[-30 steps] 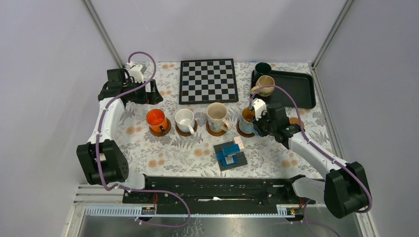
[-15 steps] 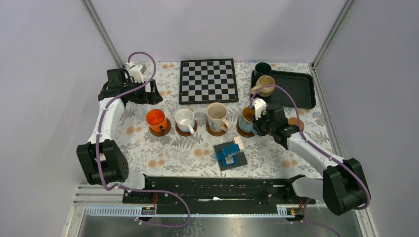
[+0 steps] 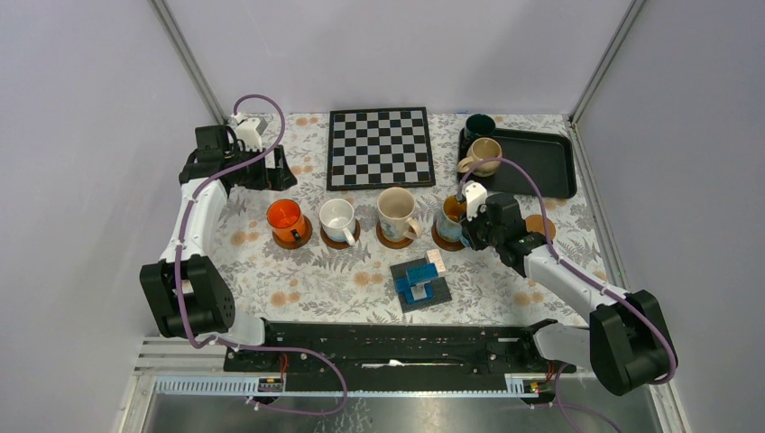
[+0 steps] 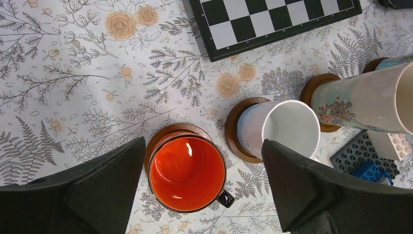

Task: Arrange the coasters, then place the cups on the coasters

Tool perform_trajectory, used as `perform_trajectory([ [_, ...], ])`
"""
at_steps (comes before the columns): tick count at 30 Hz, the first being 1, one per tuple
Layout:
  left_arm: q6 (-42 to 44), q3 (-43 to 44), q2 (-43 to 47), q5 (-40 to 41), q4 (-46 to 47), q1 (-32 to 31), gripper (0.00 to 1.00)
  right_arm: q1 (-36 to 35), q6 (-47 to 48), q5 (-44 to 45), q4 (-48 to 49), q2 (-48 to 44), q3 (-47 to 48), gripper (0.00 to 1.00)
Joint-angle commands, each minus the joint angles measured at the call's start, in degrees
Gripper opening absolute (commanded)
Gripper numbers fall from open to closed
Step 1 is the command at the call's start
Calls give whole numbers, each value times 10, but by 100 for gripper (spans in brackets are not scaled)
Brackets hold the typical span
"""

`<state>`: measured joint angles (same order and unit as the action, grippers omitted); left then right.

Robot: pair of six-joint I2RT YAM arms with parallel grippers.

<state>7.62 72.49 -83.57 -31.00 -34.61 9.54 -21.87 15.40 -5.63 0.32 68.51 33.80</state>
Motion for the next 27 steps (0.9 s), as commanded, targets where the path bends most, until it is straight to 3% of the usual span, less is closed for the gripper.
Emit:
perform_trajectory([
  [1,1,15,10,6,23,-2,99,-6,3,11,30,-30,1,7],
  [9,1,15,10,7,23,-1,99,-7,5,10,10,-52,-5,1],
  [13,1,16,8,7,23,-1,99,-10,4,4,10,-50,-2,11],
  [27,11,3,17,19,24,-1,99,-20,8,5,27,-24,2,27],
])
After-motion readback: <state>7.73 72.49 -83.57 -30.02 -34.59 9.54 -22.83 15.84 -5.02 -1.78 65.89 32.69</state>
